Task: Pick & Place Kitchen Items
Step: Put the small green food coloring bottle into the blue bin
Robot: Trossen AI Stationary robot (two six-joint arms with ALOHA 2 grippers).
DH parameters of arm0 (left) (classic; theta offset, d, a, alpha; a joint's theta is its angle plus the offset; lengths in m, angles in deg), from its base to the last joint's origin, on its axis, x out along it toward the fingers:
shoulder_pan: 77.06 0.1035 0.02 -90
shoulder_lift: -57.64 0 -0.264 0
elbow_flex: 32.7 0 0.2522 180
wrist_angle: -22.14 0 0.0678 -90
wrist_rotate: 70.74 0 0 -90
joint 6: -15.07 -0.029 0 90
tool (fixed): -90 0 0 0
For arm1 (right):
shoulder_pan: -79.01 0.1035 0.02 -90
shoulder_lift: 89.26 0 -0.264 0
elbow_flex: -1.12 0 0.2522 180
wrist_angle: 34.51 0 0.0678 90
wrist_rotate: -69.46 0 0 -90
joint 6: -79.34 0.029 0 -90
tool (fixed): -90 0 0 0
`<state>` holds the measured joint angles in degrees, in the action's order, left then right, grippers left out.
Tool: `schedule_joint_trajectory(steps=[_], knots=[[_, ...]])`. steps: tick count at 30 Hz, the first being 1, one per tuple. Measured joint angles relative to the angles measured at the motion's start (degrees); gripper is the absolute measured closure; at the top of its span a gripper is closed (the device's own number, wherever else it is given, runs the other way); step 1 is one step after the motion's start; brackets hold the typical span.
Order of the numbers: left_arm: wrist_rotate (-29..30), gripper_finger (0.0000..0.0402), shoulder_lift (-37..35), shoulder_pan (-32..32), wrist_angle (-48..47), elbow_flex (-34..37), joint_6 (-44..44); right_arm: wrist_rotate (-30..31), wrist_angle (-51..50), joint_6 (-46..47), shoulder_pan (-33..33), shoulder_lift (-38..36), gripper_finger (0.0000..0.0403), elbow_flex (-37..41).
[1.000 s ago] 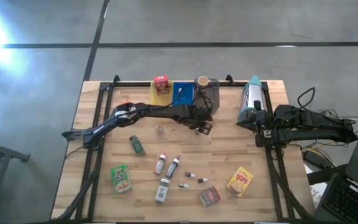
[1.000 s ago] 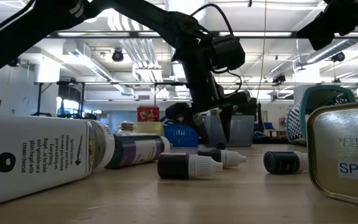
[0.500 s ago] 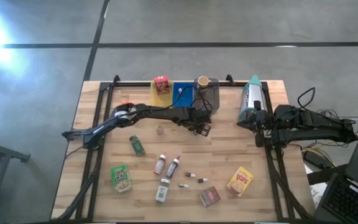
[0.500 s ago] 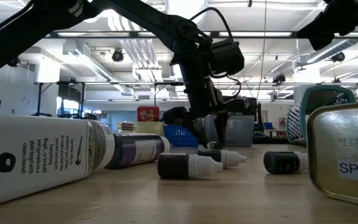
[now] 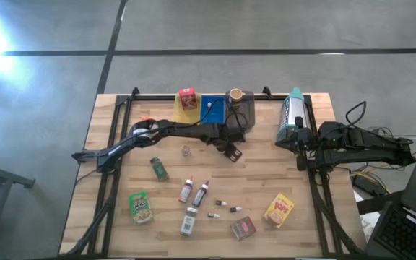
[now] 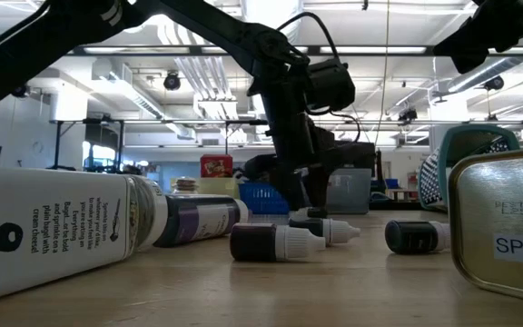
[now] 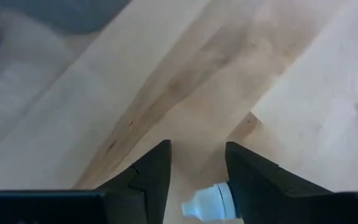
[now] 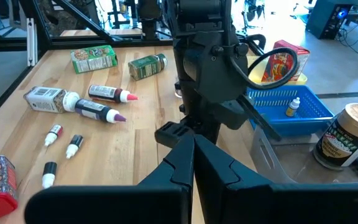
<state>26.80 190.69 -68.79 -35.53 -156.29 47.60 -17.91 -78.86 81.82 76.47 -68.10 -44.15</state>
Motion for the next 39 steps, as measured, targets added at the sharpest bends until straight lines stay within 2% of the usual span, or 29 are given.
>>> schedule_joint_trajectory(steps=[5, 12, 15, 22, 25, 31, 35, 39], knots=[[-0.6, 0.0241, -0.1, 0.0, 0.0, -2.4, -17.5, 0.0, 0.0, 0.0, 0.0, 0.0, 0.0394, 0.0], [0.1, 0.0241, -4.1, -0.6, -6.7, -3.9, -55.3, 0.0, 0.0, 0.0, 0.0, 0.0, 0.0394, 0.0], [0.8, 0.0241, -5.9, -0.7, -8.3, -3.9, -64.3, 0.0, 0.1, 0.0, 0.0, 0.0, 0.0394, 0.0], [0.6, 0.0241, -6.7, -0.2, -8.7, -3.8, -74.4, 0.0, 0.0, 0.0, 0.0, 0.0, 0.0394, 0.0], [0.4, 0.0241, -6.6, -0.4, -8.7, -3.5, -75.8, 0.0, 0.0, 0.0, 0.0, 0.0, 0.0394, 0.0], [0.2, 0.0241, -7.6, -0.3, -11.0, -3.5, -67.2, 0.0, 0.0, 0.0, 0.0, 0.0, 0.0394, 0.0], [-3.0, 0.0242, -10.5, -0.3, -11.4, -3.3, -60.6, 0.0, 0.0, 0.0, 0.0, 0.0, 0.0394, 0.0], [-4.5, 0.0249, -13.1, -0.6, -8.8, -2.4, -58.6, 0.0, 0.0, 0.0, 0.0, 0.0, 0.0394, 0.0]])
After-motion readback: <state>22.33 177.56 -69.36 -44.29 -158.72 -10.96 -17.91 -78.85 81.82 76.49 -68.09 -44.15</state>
